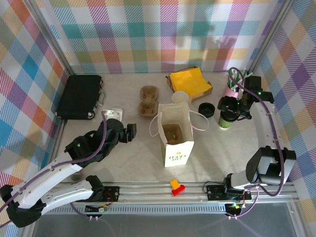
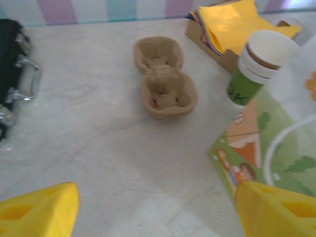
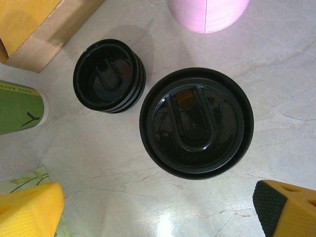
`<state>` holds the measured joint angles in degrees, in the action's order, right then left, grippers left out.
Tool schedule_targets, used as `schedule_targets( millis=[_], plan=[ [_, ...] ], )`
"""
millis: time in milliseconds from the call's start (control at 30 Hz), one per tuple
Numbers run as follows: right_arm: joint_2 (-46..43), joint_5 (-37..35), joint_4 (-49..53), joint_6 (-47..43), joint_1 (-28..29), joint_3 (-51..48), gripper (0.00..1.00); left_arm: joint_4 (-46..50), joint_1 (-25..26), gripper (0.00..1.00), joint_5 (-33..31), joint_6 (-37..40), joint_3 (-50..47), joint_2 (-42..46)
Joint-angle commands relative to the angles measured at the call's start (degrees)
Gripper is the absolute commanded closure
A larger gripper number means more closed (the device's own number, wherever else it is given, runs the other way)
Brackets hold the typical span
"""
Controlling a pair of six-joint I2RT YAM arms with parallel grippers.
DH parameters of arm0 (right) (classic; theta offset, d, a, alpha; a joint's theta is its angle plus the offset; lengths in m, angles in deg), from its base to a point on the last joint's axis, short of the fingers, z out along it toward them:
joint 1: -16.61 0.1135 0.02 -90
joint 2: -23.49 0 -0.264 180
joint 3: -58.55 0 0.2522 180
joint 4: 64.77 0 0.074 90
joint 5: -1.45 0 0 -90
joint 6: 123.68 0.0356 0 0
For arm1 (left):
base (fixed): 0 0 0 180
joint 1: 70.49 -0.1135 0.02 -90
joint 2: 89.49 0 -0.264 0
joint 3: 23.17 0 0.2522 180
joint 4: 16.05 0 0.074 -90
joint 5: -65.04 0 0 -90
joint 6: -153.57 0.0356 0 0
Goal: Pack the takeout coffee
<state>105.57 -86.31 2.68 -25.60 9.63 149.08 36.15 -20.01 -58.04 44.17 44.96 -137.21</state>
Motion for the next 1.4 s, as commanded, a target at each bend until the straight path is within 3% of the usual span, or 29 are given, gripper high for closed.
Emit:
schedule_targets(
  millis=[0, 333, 1000, 1367],
  plan=[
    [0.7, 1.2, -1.6, -1.2, -0.6, -0.7, 0.01, -5.1, -0.5, 0.11, -9.7, 3.3, -4.7, 4.4],
    [4.8, 0.0, -1.1, -2.6, -0.9, 0.4, 0.01, -8.9, -1.3, 0.04, -15.0, 9.8, -12.6, 13.0],
    [10.6, -3.8, -0.3, -3.7, -0.9, 2.8, 0.0, -13.1, -2.5, 0.01, -10.1, 13.0, -13.5, 10.2],
    [12.1, -4.8, 0.7, -3.3, -0.6, 3.6, 0.16, -13.4, -2.9, 0.0, -8.6, 12.5, -13.1, 8.1]
  ],
)
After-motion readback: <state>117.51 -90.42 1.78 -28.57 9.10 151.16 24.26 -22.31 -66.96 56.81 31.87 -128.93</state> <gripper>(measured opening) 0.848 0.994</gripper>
